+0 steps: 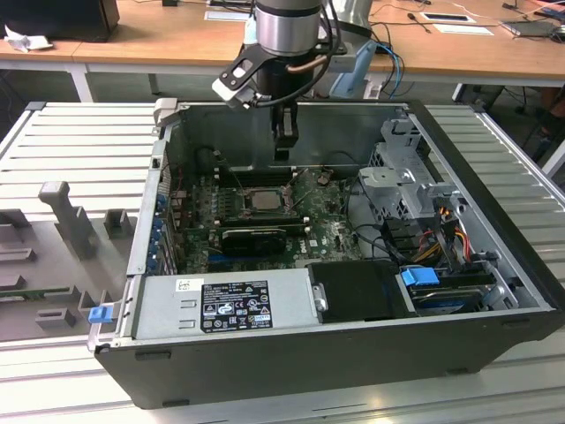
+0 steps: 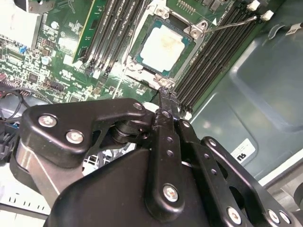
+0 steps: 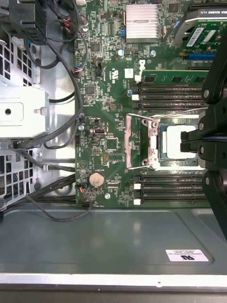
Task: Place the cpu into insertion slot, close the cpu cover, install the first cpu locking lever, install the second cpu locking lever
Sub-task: 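Close the cpu cover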
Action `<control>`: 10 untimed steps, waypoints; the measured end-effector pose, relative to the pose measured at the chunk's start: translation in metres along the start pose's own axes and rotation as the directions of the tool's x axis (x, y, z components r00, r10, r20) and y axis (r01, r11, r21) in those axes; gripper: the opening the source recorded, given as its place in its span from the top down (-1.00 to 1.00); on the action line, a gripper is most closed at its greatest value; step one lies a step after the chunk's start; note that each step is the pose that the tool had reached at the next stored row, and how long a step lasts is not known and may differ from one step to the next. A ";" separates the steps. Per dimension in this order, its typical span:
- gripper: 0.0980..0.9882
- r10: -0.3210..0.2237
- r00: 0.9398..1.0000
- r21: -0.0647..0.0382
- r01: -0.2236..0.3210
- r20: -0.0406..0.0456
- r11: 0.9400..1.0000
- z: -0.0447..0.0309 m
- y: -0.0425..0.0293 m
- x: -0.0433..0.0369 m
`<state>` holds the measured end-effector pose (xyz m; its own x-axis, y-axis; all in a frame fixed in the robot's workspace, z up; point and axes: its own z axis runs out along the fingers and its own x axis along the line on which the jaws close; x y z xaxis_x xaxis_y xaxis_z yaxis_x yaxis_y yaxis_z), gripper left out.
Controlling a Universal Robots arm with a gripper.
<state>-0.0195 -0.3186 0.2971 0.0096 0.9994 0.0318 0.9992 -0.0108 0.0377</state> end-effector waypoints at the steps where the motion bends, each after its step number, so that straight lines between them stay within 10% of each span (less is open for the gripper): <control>1: 0.98 0.000 1.000 0.000 0.000 0.000 1.000 -0.0007 0.0011 0.0000; 10: 0.98 0.000 1.000 0.001 0.000 0.000 1.000 -0.0124 0.0050 0.0004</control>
<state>-0.0149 -0.3186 0.3096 0.0096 0.9994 0.0317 0.9993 -0.0108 0.0369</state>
